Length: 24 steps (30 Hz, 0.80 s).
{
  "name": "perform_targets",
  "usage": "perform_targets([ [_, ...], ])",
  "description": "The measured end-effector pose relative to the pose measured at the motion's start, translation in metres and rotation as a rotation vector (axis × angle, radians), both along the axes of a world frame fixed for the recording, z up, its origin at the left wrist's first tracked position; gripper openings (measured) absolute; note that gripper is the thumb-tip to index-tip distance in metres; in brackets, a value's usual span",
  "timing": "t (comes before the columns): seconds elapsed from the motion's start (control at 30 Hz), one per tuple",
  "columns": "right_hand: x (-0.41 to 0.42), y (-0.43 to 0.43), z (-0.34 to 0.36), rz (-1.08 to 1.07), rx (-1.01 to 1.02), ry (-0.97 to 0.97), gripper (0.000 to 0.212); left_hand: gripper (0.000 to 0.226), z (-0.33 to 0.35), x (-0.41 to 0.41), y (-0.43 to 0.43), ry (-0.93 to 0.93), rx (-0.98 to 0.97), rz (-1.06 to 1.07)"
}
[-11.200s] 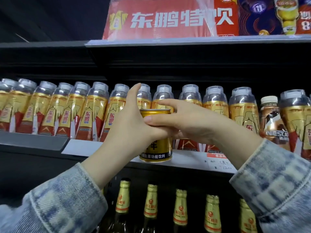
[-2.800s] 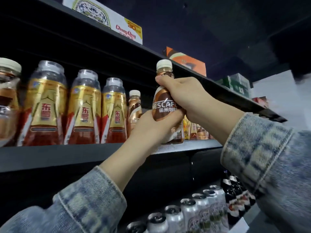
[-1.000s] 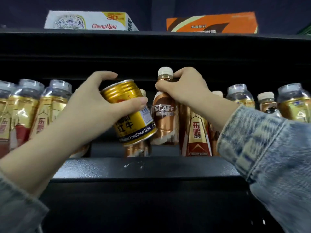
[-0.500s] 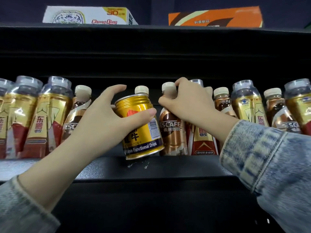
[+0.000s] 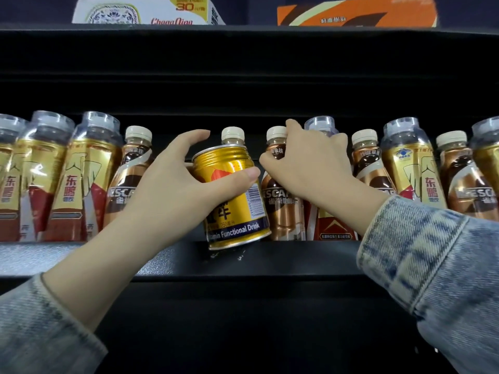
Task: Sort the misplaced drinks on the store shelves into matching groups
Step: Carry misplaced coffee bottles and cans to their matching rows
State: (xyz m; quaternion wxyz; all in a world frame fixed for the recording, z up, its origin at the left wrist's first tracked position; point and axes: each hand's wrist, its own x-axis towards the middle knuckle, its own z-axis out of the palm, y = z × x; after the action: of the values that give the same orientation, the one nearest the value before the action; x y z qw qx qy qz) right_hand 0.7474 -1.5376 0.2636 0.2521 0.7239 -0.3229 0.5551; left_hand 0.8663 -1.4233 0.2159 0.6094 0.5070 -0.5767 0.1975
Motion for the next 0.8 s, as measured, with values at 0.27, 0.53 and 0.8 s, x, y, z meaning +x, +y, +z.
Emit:
perform_targets([
  [0.27,-0.006,0.029,-0.004,0.630,-0.044,-0.153,0.052,0.104,-0.009,-0.008,0.014,0.005,-0.053,0.020],
  [0.53,0.025,0.081,-0.018,1.160,0.623,0.373,0.082,0.112,-0.020,0.007,0.067,0.062,-0.117,0.126],
  [0.8,0.098,0.138,-0.033,1.487,0.799,0.294,0.032,0.113,-0.048,0.050,0.150,0.217,0.092,0.208],
])
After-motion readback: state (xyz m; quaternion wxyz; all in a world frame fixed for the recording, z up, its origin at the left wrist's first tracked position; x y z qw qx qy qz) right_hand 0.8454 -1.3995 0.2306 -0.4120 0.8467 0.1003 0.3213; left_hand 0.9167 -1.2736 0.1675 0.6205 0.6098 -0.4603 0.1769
